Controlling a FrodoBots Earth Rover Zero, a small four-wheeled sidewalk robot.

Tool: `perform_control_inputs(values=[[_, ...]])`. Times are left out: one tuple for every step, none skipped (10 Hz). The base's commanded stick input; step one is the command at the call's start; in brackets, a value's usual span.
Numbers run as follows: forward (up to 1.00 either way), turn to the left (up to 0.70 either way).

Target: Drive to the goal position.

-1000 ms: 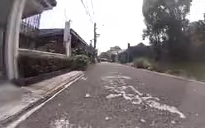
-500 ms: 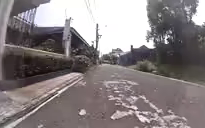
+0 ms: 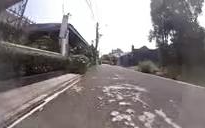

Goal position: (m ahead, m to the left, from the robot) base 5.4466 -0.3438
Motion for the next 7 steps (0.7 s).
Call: perform_control_inputs(values=[[1.0, 0.0], [1.0, 0.0], [1.0, 0.0], [1.0, 0.0], [1.0, 0.0], [1.0, 0.0], [1.0, 0.0]])
